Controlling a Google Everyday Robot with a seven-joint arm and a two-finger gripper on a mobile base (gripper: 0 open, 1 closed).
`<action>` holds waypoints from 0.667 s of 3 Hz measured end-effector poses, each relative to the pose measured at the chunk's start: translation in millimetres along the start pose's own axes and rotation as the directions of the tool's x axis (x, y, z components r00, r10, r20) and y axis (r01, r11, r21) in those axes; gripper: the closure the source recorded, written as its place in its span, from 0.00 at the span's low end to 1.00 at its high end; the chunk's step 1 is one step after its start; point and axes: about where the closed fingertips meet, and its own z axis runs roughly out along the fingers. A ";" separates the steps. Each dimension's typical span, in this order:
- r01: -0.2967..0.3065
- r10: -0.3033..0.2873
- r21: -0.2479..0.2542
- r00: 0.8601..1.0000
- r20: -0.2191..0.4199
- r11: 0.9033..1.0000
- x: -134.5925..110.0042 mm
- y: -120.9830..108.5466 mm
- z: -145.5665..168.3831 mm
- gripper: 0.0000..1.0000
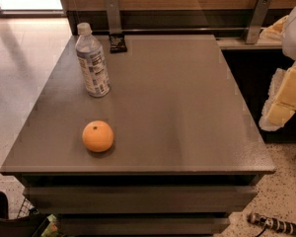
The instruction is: Move orange near rxbar chocolate
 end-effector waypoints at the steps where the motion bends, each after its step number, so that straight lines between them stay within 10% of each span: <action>1: 0.030 -0.027 -0.029 0.994 0.103 0.999 -17.7 7.1 23.1 0.00; 2: 0.065 -0.044 -0.062 0.956 0.291 0.996 -56.8 18.3 54.6 0.00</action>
Offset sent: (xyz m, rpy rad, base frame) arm 0.0122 0.1550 -0.0520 0.6566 -0.0170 0.2998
